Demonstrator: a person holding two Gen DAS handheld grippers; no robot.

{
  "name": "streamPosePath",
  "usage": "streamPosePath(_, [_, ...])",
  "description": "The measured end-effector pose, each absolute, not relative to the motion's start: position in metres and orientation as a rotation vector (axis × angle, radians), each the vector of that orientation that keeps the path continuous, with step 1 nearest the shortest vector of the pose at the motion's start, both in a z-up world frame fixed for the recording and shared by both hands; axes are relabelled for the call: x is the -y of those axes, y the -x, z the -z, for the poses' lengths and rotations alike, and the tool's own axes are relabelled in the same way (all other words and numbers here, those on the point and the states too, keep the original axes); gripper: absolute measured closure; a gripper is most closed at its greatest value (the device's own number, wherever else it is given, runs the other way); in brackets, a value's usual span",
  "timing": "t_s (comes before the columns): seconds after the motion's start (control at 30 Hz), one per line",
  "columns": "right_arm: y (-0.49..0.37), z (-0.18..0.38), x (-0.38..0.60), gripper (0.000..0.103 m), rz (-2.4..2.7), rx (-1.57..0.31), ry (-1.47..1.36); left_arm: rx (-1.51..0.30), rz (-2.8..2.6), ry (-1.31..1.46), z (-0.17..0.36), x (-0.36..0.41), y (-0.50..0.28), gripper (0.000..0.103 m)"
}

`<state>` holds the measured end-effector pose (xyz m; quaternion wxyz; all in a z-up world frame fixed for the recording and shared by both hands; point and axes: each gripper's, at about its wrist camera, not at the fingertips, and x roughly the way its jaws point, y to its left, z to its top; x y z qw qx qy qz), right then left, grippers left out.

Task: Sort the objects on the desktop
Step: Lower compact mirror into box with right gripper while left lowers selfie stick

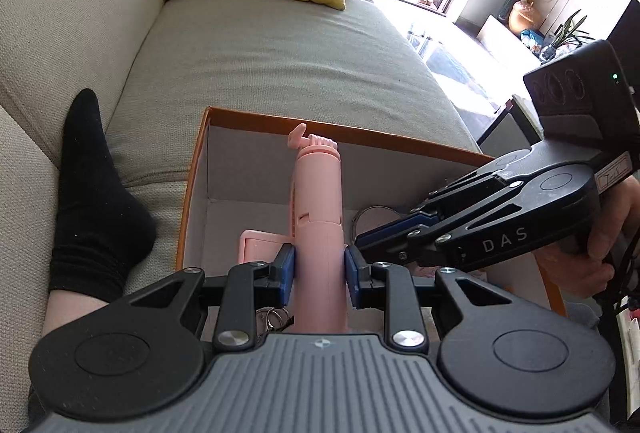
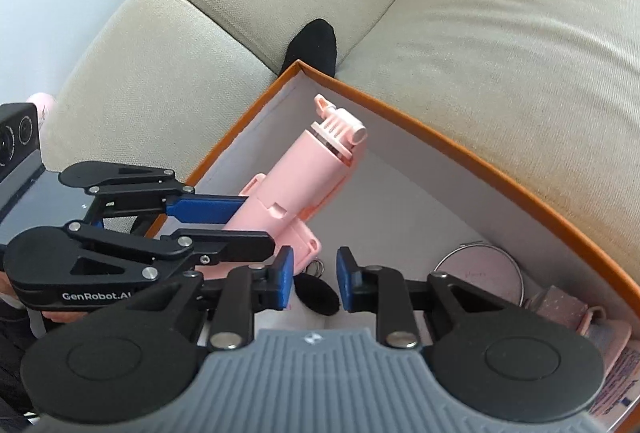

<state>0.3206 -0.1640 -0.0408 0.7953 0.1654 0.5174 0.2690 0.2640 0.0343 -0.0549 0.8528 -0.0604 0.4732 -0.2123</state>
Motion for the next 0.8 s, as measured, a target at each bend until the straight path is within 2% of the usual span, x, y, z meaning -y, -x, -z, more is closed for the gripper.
streamPosePath(0.13, [-0.312,0.045,0.173,0.078,-0.587,-1.087,-0.476,-0.984,0.46,0.175,0.055,-0.039,-0.264,0.073])
streamPosePath(0.37, [-0.301,0.054,0.196,0.094,-0.559,-1.04,-0.726,-1.026,0.468,0.236,0.062,-0.051,-0.272,0.073])
streamPosePath(0.47, [-0.297,0.053,0.191,0.096,-0.533,-1.058,-0.785,-1.032,0.438,0.183,0.063,-0.046,-0.271,0.073])
streamPosePath(0.8, [-0.298,0.073,0.17,0.095,-0.365,-1.152,-0.979,-0.991,0.361,0.069,0.054,-0.05,-0.263,0.073])
